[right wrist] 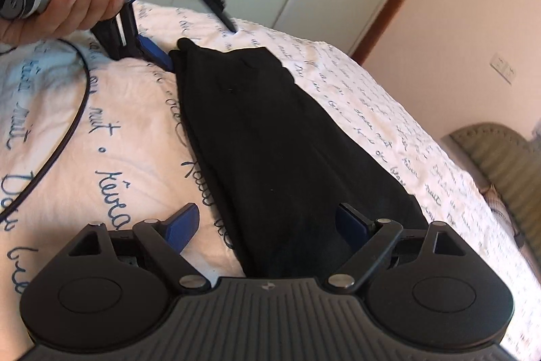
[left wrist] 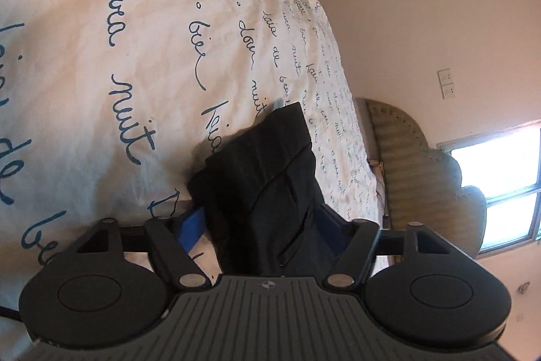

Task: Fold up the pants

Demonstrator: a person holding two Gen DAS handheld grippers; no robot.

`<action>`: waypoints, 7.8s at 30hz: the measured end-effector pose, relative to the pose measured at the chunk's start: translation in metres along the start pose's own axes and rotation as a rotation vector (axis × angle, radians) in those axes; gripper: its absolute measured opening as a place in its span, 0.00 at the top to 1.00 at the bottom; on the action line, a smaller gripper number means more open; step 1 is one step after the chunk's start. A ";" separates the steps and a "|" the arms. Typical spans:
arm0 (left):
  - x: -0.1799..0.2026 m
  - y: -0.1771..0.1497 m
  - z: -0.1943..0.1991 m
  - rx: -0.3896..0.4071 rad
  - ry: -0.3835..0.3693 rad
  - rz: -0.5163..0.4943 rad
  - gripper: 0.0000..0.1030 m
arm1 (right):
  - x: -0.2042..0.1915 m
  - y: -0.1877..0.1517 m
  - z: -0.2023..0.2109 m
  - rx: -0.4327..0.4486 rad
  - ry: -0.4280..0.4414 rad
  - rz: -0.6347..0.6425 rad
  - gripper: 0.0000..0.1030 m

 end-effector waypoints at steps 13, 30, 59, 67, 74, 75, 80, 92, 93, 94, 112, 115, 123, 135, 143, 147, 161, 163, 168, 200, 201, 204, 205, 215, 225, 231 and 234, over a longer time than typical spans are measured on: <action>-0.002 0.000 0.005 0.053 0.093 -0.139 0.81 | -0.026 0.005 -0.007 -0.002 0.016 0.167 0.88; -0.009 0.013 0.036 0.103 0.047 -0.144 0.68 | -0.047 0.049 0.008 0.158 0.021 0.254 0.17; 0.001 0.042 0.112 0.203 -0.041 -0.155 0.31 | -0.063 0.134 -0.060 0.211 0.055 0.108 0.88; 0.024 0.040 0.021 -0.081 -0.205 -0.009 0.30 | -0.050 0.135 -0.052 0.234 0.069 0.038 0.89; 0.023 0.029 -0.049 -0.247 -0.119 0.017 0.49 | -0.044 0.136 -0.051 0.231 0.079 -0.015 0.87; 0.020 0.027 -0.057 -0.262 -0.094 0.006 0.52 | -0.045 0.135 -0.052 0.217 0.111 -0.025 0.80; 0.014 0.029 -0.072 -0.265 0.020 -0.126 0.65 | -0.021 0.125 -0.042 0.199 0.286 -0.268 0.34; 0.110 -0.056 -0.055 -0.026 0.180 -0.975 0.69 | 0.102 0.042 -0.095 0.072 0.935 -1.478 0.24; 0.116 -0.071 -0.055 -0.028 0.161 -1.024 0.69 | 0.104 0.036 -0.099 0.065 0.943 -1.508 0.25; 0.120 -0.086 -0.055 -0.036 0.135 -1.067 0.68 | 0.104 0.031 -0.100 0.071 0.954 -1.525 0.25; 0.117 -0.154 -0.061 -0.119 -0.045 -1.222 0.58 | 0.124 -0.003 -0.084 0.134 0.885 -1.579 0.21; 0.105 -0.152 -0.037 -0.130 -0.073 -1.224 0.55 | 0.123 0.002 -0.086 0.082 0.824 -1.503 0.39; 0.079 -0.141 -0.001 -0.114 -0.075 -1.147 0.46 | 0.127 -0.004 -0.087 0.055 0.832 -1.488 0.83; 0.109 -0.194 0.007 -0.162 -0.274 -1.181 0.38 | 0.241 -0.075 0.015 0.046 0.762 -1.342 0.83; 0.144 -0.264 -0.056 -0.326 -0.379 -1.228 0.37 | 0.264 -0.201 0.003 -0.135 0.594 -1.468 0.83; 0.137 -0.279 -0.088 -0.425 -0.264 -1.232 0.37 | 0.259 -0.206 -0.005 -0.118 0.615 -1.470 0.83; 0.160 -0.261 -0.079 -0.272 -0.329 -1.251 0.33 | 0.297 -0.244 0.029 0.051 0.592 -1.608 0.45; 0.167 -0.250 -0.075 -0.225 -0.327 -1.261 0.30 | 0.304 -0.246 0.048 0.113 0.574 -1.617 0.43; 0.170 -0.240 -0.102 -0.222 -0.265 -1.229 0.30 | 0.287 -0.227 0.071 0.166 0.721 -1.613 0.43; 0.130 -0.287 -0.147 -0.293 -0.191 -1.375 0.01 | 0.244 -0.268 0.055 -0.123 0.606 -1.460 0.94; 0.130 -0.287 -0.147 -0.292 -0.190 -1.376 0.01 | 0.245 -0.270 0.057 -0.120 0.616 -1.481 0.92; 0.130 -0.288 -0.147 -0.284 -0.183 -1.385 0.01 | 0.267 -0.266 0.074 -0.061 0.555 -1.512 0.88; 0.130 -0.288 -0.147 -0.283 -0.183 -1.386 0.01 | 0.278 -0.263 0.079 -0.014 0.525 -1.523 0.88; 0.129 -0.288 -0.146 -0.281 -0.179 -1.388 0.01 | 0.271 -0.192 0.020 -0.043 0.495 -1.368 0.77; 0.131 -0.282 -0.136 -0.264 -0.174 -1.381 0.06 | 0.260 -0.225 0.012 0.014 0.457 -1.455 0.97; 0.122 -0.231 -0.105 -0.309 -0.220 -1.080 0.03 | 0.280 -0.236 0.079 0.133 0.451 -1.521 0.80; 0.102 -0.204 -0.123 -0.386 -0.173 -0.821 0.04 | 0.277 -0.262 0.086 0.069 0.391 -1.529 0.29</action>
Point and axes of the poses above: each gripper's, at about its wrist camera, not at the fingertips, and z roughly against the way its jaws point, x to its right, y to its top, the point moved 10 cm from there along -z, roughly the way its jaws point, and after that the axes turned 5 degrees about -x, right-handed, at the moved point
